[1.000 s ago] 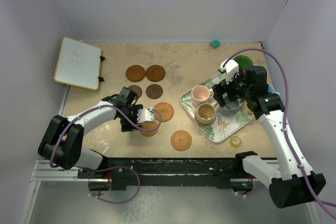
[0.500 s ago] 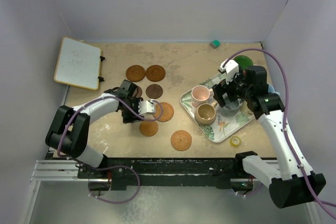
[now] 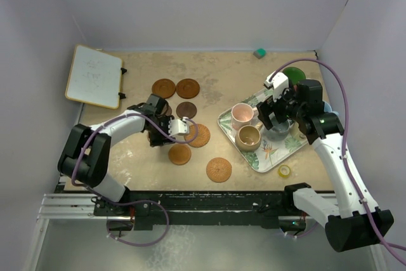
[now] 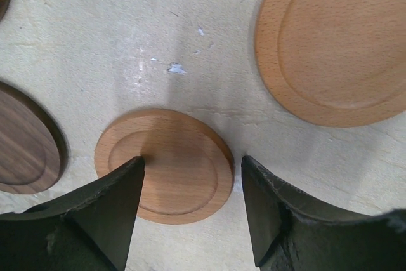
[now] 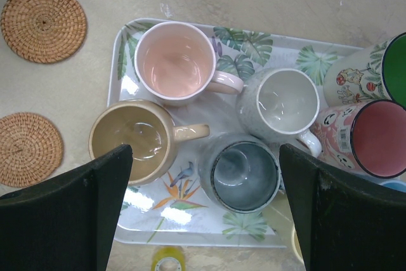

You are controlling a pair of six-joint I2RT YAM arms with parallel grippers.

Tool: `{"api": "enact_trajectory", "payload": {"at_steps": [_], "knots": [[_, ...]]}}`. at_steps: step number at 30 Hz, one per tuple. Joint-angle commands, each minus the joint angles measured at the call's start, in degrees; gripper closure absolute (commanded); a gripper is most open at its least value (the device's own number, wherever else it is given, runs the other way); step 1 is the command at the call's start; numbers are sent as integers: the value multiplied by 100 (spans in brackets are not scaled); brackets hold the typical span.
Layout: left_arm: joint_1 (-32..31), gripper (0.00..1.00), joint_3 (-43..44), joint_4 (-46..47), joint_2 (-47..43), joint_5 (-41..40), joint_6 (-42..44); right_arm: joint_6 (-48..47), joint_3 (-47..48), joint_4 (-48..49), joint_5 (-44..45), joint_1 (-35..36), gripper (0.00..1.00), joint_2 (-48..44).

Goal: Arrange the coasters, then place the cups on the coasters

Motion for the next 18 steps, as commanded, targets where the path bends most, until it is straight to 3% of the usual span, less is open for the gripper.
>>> {"api": "enact_trajectory", "payload": {"at_steps": [1, 8, 18], "knots": [[51, 38, 177, -258, -440, 393, -8, -48, 13, 82, -119, -33, 0, -28], [402, 32, 128, -592, -997, 434, -146, -49, 17, 83, -139, -33, 0, -50], [1273, 30, -21, -580, -674, 499, 9, -45, 24, 66, -184, -38, 0, -67]]}}
